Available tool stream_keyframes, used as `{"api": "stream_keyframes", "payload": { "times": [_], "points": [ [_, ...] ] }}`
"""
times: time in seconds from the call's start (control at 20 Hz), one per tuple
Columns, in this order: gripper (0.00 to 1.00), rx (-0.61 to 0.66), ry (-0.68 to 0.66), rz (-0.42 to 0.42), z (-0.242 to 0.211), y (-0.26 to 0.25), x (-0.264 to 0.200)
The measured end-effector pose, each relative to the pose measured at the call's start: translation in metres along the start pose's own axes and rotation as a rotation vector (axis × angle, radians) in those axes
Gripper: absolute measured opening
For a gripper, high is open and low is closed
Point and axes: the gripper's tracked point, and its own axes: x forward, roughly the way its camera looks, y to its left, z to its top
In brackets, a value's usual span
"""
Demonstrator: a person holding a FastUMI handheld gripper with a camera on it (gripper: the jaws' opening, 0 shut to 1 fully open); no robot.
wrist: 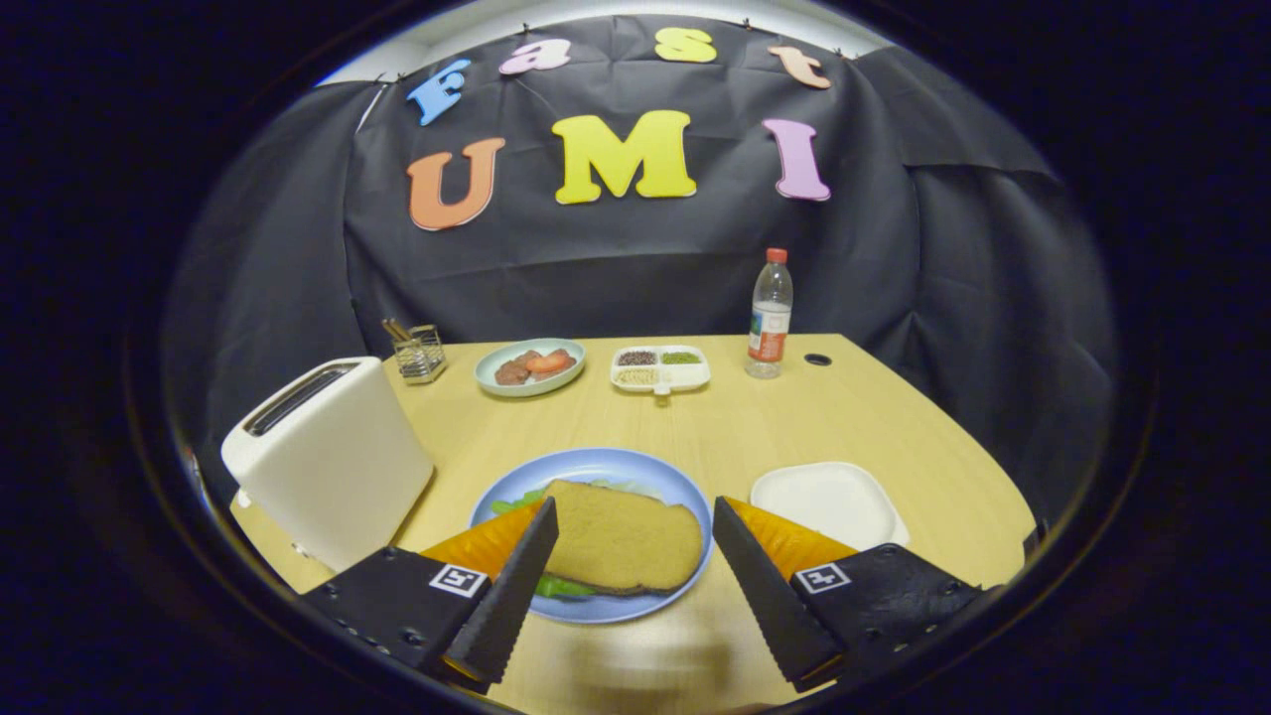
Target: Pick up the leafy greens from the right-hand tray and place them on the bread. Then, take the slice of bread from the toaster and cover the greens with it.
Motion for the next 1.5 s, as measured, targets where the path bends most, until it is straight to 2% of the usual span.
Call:
{"api": "stream_keyframes", "payload": {
  "times": [0.75,0.95,1.35,1.5],
  "points": [
    [0.96,-0.054,-0.305,-0.051,0.049,-0.010,-0.172],
    [0.95,-0.083,-0.335,-0.080,0.053,-0.011,-0.215],
    [0.94,-0.019,-0.443,-0.049,0.068,0.000,-0.270],
    [0.94,-0.028,-0.459,-0.045,0.060,0.007,-0.271]
  ]
}}
